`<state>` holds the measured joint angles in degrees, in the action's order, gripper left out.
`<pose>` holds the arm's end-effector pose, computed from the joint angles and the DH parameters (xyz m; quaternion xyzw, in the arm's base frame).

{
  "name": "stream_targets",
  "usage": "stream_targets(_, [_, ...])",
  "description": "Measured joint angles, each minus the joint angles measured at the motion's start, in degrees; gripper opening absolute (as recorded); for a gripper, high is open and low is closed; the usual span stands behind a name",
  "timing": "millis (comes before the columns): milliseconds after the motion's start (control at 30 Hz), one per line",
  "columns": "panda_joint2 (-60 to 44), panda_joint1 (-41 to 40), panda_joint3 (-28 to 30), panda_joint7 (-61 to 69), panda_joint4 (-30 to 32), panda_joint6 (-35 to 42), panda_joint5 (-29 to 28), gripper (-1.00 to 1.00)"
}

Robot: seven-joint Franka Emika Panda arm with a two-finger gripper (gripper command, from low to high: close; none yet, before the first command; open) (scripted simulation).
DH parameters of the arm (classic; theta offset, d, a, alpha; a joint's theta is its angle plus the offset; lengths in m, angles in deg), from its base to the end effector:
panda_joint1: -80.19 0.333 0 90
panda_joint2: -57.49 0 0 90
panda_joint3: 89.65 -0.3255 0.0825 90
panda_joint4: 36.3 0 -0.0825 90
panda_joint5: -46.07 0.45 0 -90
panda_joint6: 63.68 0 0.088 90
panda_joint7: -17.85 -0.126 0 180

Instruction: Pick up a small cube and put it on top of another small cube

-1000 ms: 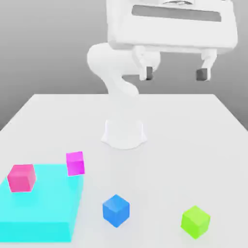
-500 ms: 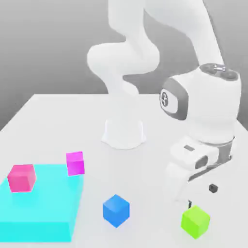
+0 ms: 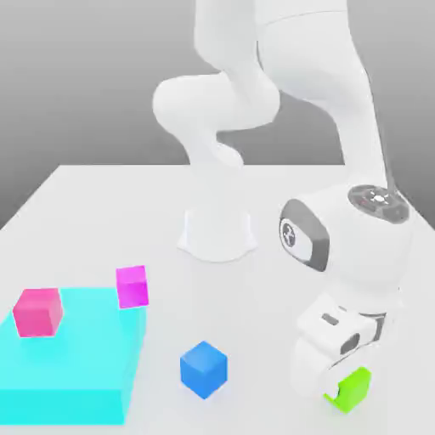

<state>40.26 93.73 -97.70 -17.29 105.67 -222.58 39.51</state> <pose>0.4610 0.1938 0.1033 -0.9977 0.0679 0.0002 0.0001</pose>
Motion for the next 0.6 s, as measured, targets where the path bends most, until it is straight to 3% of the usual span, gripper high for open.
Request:
stream_targets(167, [10.30, -4.93, 4.35, -4.13, 5.97, 4.15, 4.11, -1.00])
stream_targets(333, [19.30, -16.08, 8.97, -12.23, 13.11, 5.90, 6.19, -1.00])
stream_targets(500, [11.74, -14.89, 9.53, -13.12, 13.76, -2.31, 6.95, -1.00])
stream_targets(533, [9.97, -15.00, 9.40, -13.02, 13.71, -4.02, 7.11, 1.00])
stream_targets(600, [9.97, -15.00, 9.40, -13.02, 13.71, -4.02, 7.11, 1.00])
